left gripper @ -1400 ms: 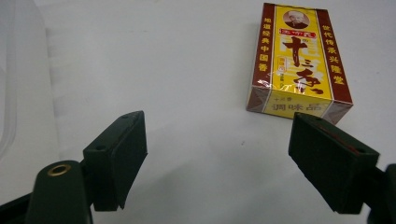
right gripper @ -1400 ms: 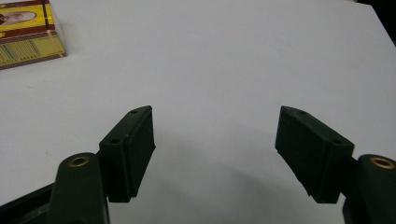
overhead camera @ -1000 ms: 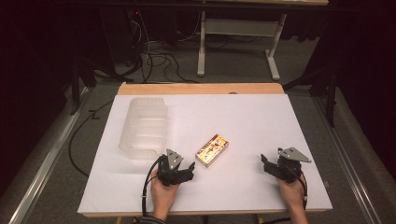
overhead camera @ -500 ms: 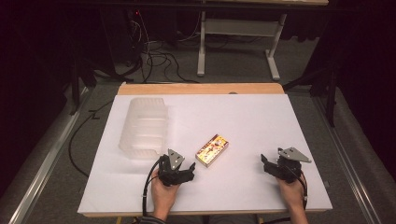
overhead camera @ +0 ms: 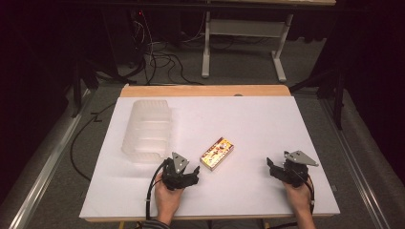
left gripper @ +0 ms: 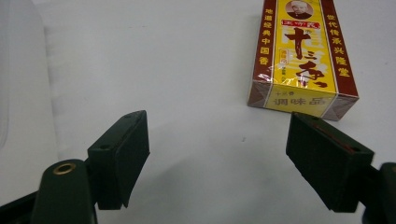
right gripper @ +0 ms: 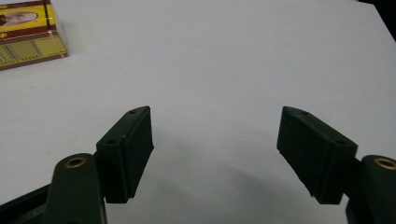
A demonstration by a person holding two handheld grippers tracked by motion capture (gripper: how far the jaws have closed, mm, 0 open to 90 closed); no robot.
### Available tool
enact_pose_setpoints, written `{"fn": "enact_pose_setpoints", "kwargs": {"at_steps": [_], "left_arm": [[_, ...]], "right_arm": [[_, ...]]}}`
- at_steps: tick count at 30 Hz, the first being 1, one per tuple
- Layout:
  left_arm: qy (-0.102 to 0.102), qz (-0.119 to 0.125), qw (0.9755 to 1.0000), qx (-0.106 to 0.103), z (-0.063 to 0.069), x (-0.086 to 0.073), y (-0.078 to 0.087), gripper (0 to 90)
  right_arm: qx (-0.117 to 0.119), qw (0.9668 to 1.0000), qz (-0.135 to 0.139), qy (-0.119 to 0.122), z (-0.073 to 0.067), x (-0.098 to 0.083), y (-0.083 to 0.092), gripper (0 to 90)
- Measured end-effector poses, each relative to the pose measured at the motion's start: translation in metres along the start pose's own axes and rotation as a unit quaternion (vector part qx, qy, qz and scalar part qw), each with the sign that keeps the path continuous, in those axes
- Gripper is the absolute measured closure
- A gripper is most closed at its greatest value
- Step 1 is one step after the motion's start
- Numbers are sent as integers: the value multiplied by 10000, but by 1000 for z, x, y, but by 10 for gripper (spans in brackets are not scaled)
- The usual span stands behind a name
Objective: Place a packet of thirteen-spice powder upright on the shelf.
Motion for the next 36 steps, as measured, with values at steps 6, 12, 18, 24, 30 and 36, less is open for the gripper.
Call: {"fn": "enact_pose_setpoints", "kwargs": {"at_steps": [6, 12, 18, 24, 30, 36], "left_arm": [[-7, 11, 10000, -40, 0, 0, 0, 216], [152, 53, 9999, 11, -4, 1, 2, 201], [138, 75, 9999, -5, -4, 4, 8, 199], [8, 161, 9998, -76, 2, 12, 16, 195], [-109, 133, 9996, -227, 9, 20, 20, 193], [-117, 109, 9992, -370, 15, 25, 21, 194]], "right_arm": [[-10, 10000, -7, -1, 0, 0, 0, 274], [-16, 10000, -33, -26, 0, 0, -1, 274], [-12, 10000, -52, -22, 0, 0, -2, 275], [-28, 10000, -90, 6, 0, 0, -2, 275], [-30, 9999, -111, -28, 0, 0, -3, 275], [-34, 9999, -114, -6, 0, 0, -2, 275]]}}
Point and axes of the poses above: each handheld gripper's, and its own axes: y roughly backward along the jaws, x roughly out of its top, z roughly to its right, the point moved 6 cm from there along -y, roughly forward along the jaws, and after that the axes turned 4 degrees about -z, right-handed, at the moved point
